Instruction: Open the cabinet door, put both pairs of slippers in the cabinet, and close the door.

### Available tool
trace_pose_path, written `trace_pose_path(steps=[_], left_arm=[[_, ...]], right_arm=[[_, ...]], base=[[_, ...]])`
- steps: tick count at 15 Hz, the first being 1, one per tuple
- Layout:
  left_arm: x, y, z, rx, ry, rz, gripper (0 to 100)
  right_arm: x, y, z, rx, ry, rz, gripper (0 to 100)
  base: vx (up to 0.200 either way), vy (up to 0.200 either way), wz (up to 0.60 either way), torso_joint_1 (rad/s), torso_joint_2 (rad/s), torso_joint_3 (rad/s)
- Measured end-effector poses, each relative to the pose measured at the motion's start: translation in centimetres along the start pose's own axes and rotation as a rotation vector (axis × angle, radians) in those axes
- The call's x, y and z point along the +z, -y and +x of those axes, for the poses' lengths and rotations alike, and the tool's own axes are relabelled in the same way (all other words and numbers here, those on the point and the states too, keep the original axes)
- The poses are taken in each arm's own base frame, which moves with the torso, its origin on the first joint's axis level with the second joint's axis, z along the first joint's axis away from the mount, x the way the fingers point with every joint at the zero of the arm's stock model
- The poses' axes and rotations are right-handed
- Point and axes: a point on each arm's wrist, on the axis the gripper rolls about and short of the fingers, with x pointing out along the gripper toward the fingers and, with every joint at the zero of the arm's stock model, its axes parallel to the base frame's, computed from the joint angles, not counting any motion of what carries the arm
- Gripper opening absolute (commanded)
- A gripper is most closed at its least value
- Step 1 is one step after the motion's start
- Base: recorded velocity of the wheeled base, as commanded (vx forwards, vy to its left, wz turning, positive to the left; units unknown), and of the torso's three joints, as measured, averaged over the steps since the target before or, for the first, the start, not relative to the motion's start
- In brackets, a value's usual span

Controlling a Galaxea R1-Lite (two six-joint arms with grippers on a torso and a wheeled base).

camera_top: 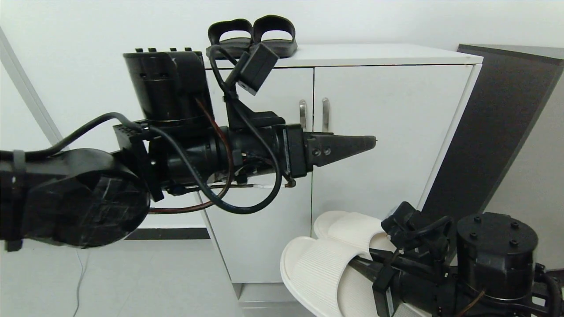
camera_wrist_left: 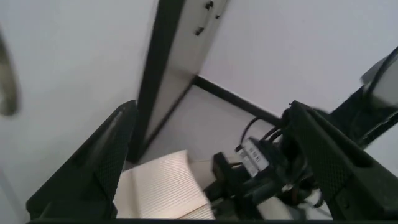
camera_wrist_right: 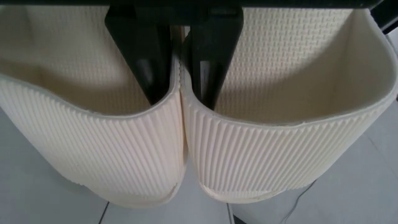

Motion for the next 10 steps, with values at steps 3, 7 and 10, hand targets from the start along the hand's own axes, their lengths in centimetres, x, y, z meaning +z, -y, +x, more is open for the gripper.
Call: trace_pose_path(steps=[3,7,10], left_arm=[[0.4,-1.0,1.4,0.004,0.008,-0.038,100],[0.9,-2.2,2.9,0.15,0.03,-0.041,100],[1.1,-2.6,3.3,0.216,0.035,-0.027,100]], right_arm=[[0.0,0.0,0.0,0.012,-0.002,0.0,0],[0.0,0.0,0.1,0.01,-0.003,0.0,0],[-0.1,0.0,0.2,0.011,-0.004,0.0,0]], base=[[0.0,0.0,0.0,0.0,0.0,0.0],[0.0,0.0,0.0,0.0,0.0,0.0],[0.0,0.0,0.0,0.0,0.0,0.0]])
